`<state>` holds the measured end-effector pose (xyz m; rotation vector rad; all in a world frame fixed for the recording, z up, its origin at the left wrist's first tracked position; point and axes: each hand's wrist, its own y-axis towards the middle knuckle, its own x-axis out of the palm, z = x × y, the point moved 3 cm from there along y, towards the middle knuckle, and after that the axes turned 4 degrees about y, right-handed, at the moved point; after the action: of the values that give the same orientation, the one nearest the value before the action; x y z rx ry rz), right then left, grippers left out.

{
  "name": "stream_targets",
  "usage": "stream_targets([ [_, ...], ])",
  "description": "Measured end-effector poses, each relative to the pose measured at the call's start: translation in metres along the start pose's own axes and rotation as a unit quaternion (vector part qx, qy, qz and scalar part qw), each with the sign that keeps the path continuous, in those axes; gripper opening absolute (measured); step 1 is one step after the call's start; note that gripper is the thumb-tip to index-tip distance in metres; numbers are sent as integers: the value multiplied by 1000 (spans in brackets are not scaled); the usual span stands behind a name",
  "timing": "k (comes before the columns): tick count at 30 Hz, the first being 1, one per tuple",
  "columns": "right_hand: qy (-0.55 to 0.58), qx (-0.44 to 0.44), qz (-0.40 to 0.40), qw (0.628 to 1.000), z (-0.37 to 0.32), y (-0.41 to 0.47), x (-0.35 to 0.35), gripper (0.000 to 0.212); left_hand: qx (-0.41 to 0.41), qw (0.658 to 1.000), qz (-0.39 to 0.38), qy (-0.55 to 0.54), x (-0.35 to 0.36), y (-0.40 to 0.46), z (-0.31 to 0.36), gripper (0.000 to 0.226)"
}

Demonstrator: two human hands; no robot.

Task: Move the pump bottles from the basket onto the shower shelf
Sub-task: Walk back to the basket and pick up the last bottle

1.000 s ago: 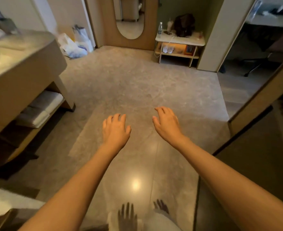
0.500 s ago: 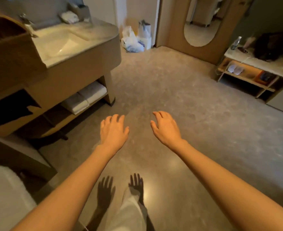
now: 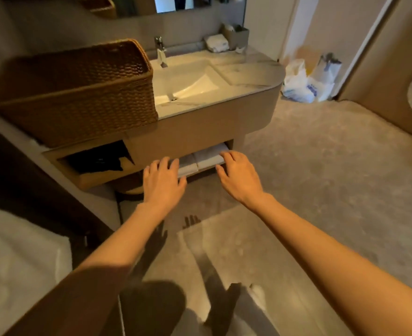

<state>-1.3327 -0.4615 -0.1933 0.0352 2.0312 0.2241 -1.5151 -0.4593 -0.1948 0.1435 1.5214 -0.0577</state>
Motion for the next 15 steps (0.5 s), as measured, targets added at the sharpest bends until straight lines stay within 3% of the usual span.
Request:
stream_targets([
  [8, 21, -155, -67, 985, 9, 144, -3, 47, -184, 983, 17, 13, -18, 87, -8, 53],
  [15, 61, -288, -75, 953, -41, 259, -32, 43, -271, 957, 96, 29, -89, 149, -25, 50],
])
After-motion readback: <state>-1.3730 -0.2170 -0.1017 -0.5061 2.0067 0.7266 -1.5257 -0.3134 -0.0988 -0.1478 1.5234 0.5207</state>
